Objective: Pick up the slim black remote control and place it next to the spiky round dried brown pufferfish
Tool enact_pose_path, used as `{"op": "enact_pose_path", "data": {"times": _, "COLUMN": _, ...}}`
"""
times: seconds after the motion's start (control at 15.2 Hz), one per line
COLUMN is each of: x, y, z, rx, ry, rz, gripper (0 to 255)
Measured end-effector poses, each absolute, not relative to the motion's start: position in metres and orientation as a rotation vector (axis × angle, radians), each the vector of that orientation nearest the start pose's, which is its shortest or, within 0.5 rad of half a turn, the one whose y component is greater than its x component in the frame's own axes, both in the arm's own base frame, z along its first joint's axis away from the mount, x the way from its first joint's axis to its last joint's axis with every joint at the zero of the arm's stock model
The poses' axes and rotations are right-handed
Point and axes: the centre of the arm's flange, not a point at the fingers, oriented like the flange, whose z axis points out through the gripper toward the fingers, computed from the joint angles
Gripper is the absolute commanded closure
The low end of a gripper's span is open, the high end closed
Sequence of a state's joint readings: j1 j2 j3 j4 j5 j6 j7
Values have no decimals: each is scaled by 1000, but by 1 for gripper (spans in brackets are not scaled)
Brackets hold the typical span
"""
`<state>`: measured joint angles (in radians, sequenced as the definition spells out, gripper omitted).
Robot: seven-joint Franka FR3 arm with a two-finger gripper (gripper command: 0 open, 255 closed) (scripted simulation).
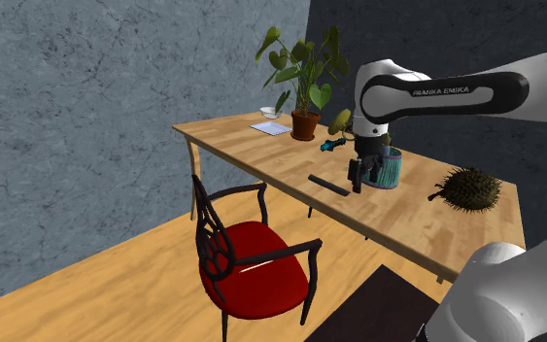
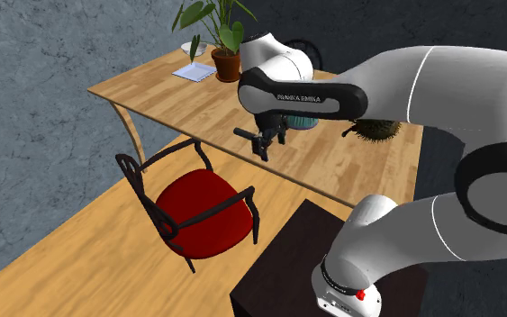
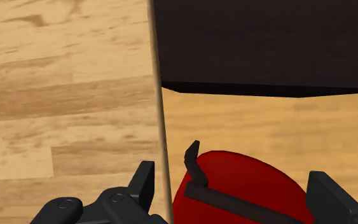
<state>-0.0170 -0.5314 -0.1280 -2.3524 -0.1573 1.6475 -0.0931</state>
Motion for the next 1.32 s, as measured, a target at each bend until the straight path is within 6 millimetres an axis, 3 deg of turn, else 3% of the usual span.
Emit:
{"op": "enact_pose_path", "data": {"times": 0.73, "x": 472, "y": -169, "z": 456, "rx": -3152, "ry": -96, "rz": 323, "gripper": 0}}
{"op": "enact_pose_path", "data": {"times": 1.32, "x": 561, "y": -235, "z": 409, "rx": -3113, "ry": -178, "rz": 346, "gripper": 0}}
